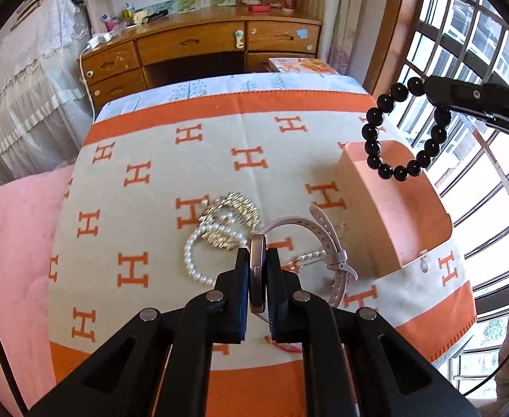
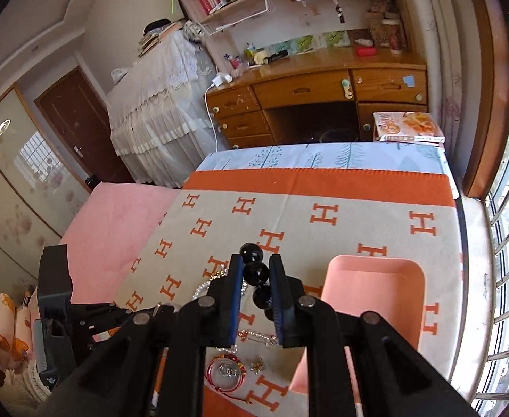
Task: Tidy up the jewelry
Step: 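Carry the bracelet and watch into the pink box and open both tools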
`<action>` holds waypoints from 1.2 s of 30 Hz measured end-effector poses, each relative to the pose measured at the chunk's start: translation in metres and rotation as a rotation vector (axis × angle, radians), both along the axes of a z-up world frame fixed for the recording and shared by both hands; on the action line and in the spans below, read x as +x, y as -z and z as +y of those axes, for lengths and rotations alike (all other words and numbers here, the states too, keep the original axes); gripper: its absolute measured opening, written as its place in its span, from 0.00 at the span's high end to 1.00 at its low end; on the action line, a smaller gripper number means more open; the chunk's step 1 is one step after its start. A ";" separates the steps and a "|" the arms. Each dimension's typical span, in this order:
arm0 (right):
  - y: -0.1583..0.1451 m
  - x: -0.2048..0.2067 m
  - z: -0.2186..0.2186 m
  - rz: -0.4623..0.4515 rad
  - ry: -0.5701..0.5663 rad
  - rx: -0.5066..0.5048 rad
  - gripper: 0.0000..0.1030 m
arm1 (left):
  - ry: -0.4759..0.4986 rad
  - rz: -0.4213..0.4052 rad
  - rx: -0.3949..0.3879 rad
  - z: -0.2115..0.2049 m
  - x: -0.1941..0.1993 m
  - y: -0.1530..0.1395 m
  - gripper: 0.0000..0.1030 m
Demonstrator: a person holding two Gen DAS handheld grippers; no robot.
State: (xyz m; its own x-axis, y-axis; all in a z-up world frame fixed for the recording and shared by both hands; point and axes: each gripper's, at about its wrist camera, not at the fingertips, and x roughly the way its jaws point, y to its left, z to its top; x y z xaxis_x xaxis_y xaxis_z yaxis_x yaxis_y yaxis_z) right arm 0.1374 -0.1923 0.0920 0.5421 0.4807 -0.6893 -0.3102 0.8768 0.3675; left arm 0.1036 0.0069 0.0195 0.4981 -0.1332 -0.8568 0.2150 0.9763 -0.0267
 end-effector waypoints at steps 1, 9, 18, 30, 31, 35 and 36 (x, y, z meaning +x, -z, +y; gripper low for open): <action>-0.001 -0.006 -0.007 -0.010 0.018 -0.011 0.85 | 0.018 -0.011 -0.003 -0.010 0.003 -0.005 0.94; 0.054 -0.010 -0.061 0.087 0.158 -0.058 0.85 | 0.163 -0.060 -0.013 -0.104 0.036 -0.015 0.93; 0.134 -0.022 -0.074 0.296 0.110 0.105 0.83 | 0.179 0.028 -0.014 -0.161 0.083 0.033 0.93; 0.133 -0.051 -0.084 0.236 0.192 0.098 0.79 | 0.196 0.081 -0.009 -0.176 0.096 0.065 0.75; 0.133 -0.055 -0.083 0.231 0.197 0.093 0.79 | 0.195 0.079 -0.009 -0.176 0.096 0.064 0.70; 0.129 -0.064 -0.078 0.206 0.213 0.062 0.79 | 0.197 0.051 -0.029 -0.172 0.087 0.056 0.42; 0.127 -0.066 -0.077 0.202 0.215 0.053 0.79 | 0.194 0.032 -0.019 -0.171 0.084 0.052 0.39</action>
State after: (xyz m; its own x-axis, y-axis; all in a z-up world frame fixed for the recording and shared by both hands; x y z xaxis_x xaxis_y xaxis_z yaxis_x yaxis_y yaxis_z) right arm 0.0709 -0.2690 -0.0349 0.4900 0.4080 -0.7704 -0.0354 0.8923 0.4500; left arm 0.1872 -0.1642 -0.0323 0.4342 -0.2402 -0.8682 0.3978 0.9159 -0.0545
